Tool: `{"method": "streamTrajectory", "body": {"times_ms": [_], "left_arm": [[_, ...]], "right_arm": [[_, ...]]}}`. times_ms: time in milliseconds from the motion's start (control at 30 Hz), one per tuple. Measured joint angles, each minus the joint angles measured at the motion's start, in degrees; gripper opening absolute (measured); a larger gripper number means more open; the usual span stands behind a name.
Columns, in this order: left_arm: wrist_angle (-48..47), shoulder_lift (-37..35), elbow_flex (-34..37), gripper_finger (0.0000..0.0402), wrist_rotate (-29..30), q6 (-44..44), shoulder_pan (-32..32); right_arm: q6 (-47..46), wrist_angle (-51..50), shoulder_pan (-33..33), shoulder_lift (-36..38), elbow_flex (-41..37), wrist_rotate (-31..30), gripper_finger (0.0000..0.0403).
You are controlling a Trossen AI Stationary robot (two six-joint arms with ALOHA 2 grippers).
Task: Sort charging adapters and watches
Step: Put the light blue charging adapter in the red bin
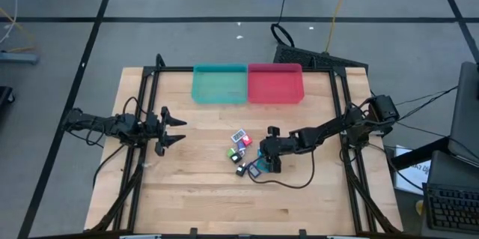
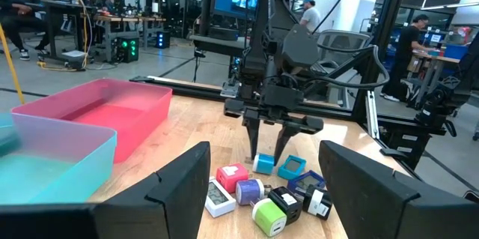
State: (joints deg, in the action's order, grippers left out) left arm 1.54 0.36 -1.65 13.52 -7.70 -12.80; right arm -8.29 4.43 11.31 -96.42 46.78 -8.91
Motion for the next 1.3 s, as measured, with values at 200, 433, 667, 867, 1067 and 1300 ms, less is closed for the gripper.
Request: {"method": "streamTrajectory", "body": {"times_ms": [200,433,667,867,1067,1300], "left_arm": [[-0.01,0.0,0.0,0.0253,0.0,0.0,0.02],[0.0,0.0,0.0,0.0253,0.0,0.0,0.02],[0.0,0.0,0.0,0.0253,0.0,0.0,0.02],[-0.02,0.0,0.0,0.0253,0.0,0.0,0.0],[-0.02,0.0,0.0,0.0253,0.0,0.0,0.0],[-0.02,0.0,0.0,0.0253,0.0,0.0,0.01]], "right_arm": [[0.0,0.02,0.0,0.0,0.0,0.0,0.0158],[0.0,0.03,0.0,0.35,0.0,0.0,0.0151],[0.0,0.96,0.02,1.45,0.01,0.0,0.0152],[0.43,1.01,0.0,4.99,-0.02,0.0,0.0153],[2.06,0.83,0.0,9.88,-0.02,0.02,0.0151],[3.22,-1.75,0.0,15.26,0.0,0.02,0.0152]]}}
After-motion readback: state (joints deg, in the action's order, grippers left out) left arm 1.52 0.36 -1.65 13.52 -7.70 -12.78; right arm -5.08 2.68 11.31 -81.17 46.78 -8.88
